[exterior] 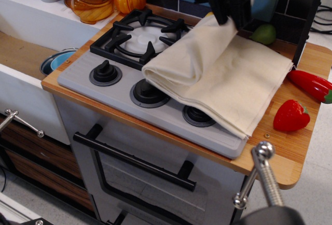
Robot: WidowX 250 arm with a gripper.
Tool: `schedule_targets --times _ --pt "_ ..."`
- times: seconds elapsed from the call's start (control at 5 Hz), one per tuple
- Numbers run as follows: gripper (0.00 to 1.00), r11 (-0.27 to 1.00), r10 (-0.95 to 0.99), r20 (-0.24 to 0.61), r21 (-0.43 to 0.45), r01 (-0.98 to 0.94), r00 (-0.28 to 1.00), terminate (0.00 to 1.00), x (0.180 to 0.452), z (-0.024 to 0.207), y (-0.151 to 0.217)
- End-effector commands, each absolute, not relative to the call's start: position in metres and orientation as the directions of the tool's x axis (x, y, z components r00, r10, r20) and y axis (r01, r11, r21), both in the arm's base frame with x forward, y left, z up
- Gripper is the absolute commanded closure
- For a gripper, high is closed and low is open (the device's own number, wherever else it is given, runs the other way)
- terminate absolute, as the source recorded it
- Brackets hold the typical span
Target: Fold cloth in half
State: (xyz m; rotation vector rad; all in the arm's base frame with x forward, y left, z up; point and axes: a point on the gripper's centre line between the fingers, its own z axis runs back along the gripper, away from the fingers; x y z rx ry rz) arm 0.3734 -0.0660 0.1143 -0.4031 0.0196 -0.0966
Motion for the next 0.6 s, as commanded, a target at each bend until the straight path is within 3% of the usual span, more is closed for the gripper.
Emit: schedule_targets --times 0.0,0.2,0.4 --pt "0.0 0.915 -0.104 0.093 -0.382 0.132 0.99 0.0 0.3756 0.1489 -0.0652" --pt "0.0 0.915 -0.104 0.093 -0.382 0.132 0.99 0.0 0.3756 0.1489 -0.0652" --pt "0.0 0.915 -0.104 0.093 -0.382 0.132 0.99 1.0 0.3756 0.1489 -0.0652"
